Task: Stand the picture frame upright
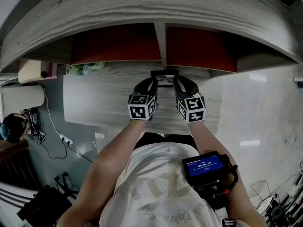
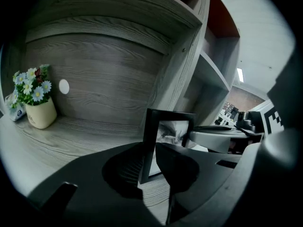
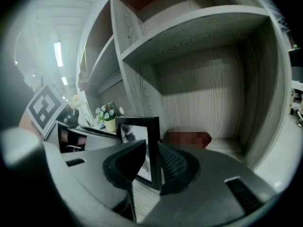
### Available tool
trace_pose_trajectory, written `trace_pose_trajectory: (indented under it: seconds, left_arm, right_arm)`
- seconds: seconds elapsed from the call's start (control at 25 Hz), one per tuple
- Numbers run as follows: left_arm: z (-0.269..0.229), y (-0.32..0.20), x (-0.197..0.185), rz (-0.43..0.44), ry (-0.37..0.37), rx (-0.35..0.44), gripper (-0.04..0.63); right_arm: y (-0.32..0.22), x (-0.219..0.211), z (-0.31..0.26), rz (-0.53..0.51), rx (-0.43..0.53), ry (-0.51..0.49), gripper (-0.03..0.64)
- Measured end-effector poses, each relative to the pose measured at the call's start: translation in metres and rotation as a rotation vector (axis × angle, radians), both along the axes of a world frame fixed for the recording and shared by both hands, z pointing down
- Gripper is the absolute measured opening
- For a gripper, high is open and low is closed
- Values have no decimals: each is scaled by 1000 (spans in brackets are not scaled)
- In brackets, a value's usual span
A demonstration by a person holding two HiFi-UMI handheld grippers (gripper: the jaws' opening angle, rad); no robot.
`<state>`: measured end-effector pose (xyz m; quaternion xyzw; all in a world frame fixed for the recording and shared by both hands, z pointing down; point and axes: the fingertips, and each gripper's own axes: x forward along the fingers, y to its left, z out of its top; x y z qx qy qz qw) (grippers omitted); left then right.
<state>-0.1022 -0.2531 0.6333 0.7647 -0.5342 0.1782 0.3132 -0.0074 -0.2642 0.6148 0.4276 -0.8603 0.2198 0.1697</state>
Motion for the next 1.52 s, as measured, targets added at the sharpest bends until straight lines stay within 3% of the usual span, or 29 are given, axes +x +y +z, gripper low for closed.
trace_pose_trajectory:
  seconds: [1.52]
  left_arm:
    - [11, -22, -2, 6, -2, -30, 87]
  right_arm:
    - [-16, -1, 11, -9, -53, -18, 103]
